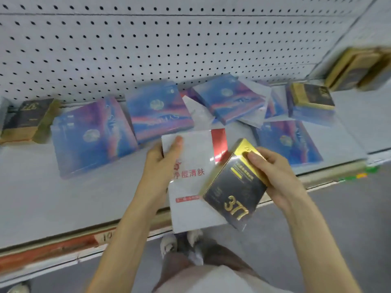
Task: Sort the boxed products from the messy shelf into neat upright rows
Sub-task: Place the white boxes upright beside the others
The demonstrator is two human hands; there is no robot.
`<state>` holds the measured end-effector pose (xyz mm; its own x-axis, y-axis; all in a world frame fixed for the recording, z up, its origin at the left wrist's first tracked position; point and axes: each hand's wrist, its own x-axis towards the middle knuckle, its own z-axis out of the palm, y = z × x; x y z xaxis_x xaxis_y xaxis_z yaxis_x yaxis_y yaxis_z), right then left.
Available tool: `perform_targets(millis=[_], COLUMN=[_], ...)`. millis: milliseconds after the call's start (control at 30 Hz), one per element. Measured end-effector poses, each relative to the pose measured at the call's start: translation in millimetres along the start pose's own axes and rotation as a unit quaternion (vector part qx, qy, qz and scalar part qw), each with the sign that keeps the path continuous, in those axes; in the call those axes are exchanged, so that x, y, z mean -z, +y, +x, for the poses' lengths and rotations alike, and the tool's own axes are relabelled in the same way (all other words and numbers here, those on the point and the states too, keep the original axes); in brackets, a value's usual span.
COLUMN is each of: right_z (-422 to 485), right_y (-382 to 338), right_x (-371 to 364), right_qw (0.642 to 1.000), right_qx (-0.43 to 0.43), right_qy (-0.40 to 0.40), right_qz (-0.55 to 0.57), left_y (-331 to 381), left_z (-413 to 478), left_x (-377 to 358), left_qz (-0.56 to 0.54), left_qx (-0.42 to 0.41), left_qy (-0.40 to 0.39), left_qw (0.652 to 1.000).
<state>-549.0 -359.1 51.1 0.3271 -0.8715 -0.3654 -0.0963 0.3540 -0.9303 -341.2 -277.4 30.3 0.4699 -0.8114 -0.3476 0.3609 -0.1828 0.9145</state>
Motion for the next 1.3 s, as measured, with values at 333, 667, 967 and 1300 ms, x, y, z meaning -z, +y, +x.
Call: perform_targets(millis=[333,667,967,1300], right_z=[-40.1,-71.6,-68.8,0.7], right_y=[16.6,11.7,-5.8,-12.8], right_x=[111.2,332.4,430.7,498.2], right_qw=[0.997,0.988,0.973,0.981], right_qx=[-0.017,0.043,0.101,0.085], right_qy=[-0.015,0.135,0.181,0.168], right_qz=[-0.072,0.057,0.105,-0.047], left_y=[-29.5,-120.6,-109.0,-143.6], left_z=[-53.9,-126.4,-121.5,-57.9], left_x=[-126.5,-332.1,-446.0,-539.3], left_qz=[0.081,0.188,0.024,-0.003], left_qx=[0.033,0.080,0.050,0.035], left_qy=[-0.104,-0.161,-0.111,-0.028], left_qw=[0.991,0.966,0.992,0.999])
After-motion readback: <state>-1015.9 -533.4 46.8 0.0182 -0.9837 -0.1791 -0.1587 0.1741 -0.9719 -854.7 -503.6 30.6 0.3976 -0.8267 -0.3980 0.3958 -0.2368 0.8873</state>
